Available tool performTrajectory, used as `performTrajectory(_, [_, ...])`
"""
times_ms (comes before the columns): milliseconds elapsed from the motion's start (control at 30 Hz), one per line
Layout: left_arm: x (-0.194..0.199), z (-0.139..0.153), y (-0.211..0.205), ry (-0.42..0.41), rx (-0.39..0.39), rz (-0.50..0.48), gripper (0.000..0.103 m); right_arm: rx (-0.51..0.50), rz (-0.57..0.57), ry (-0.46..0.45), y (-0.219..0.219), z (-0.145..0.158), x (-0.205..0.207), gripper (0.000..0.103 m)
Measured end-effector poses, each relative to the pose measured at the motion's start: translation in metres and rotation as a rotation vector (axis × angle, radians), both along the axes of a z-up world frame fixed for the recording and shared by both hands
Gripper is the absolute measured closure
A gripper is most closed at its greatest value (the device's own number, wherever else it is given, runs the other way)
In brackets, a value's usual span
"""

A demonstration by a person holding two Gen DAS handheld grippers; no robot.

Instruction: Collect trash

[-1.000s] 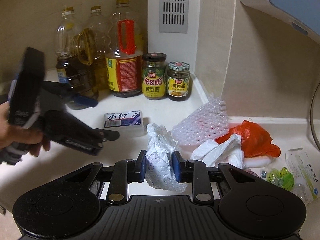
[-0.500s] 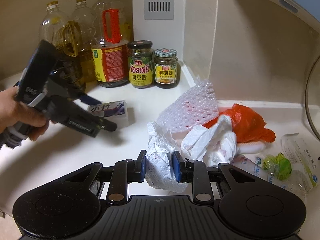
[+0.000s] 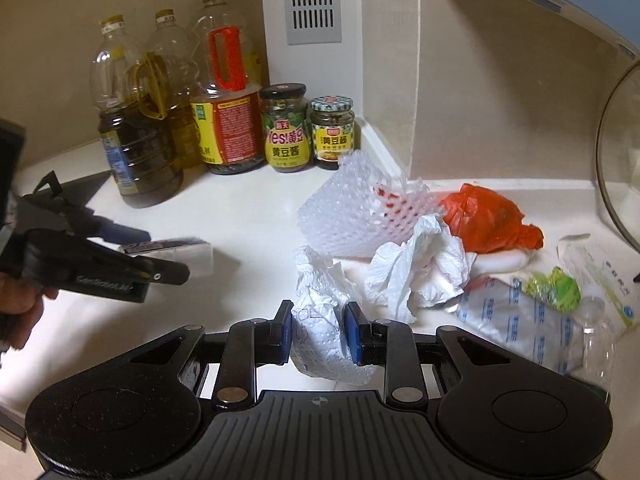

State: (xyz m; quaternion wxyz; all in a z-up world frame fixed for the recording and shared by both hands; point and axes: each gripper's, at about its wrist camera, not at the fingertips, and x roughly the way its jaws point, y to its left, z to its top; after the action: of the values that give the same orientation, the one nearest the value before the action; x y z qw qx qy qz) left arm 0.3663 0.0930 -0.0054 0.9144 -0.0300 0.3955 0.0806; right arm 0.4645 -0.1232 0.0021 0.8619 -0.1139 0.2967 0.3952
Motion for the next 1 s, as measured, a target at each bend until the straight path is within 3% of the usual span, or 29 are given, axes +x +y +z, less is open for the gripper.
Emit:
performTrajectory(100, [-0.017,0.008,-0.004,-0.013,-0.013,0.028,0.043,0.001,0.001,0.003,-0.002,0.000,-0.009,0.076])
performTrajectory(133, [-0.022,0.010,-0.005,-0.019,-0.017,0.031,0.050,0.006,0.000,0.007,-0.003,0.000,-0.012,0.075])
performTrajectory(167, [-0.027,0.013,-0.006,-0.022,-0.018,0.031,0.070,0.011,-0.001,0.009,-0.004,0.001,-0.015,0.076])
performTrajectory(200, [-0.031,0.016,-0.007,-0.020,-0.012,0.046,0.074,0.015,-0.001,0.009,-0.005,0.002,-0.018,0.076])
performTrajectory(467, [-0.058,0.015,-0.003,-0.025,-0.019,0.070,0.073,0.023,0.010,0.007,-0.001,0.004,-0.037,0.076])
performTrajectory(533, [-0.062,0.010,0.000,-0.023,-0.034,0.078,0.069,0.020,0.013,0.008,-0.001,0.003,-0.041,0.076])
performTrajectory(567, [-0.064,0.008,0.001,-0.022,-0.044,0.087,0.062,0.019,0.014,0.009,-0.001,0.002,-0.042,0.076])
performTrajectory(700, [-0.074,0.007,0.002,-0.062,-0.111,0.146,0.017,0.015,0.010,0.018,0.001,-0.002,-0.044,0.076])
performTrajectory(867, [-0.071,0.000,-0.013,-0.078,-0.145,0.186,0.015,0.016,0.008,0.025,0.002,-0.004,-0.044,0.075])
performTrajectory(1000, [-0.062,-0.011,-0.026,-0.050,-0.093,0.205,0.027,0.014,0.016,0.024,0.003,-0.004,-0.044,0.075])
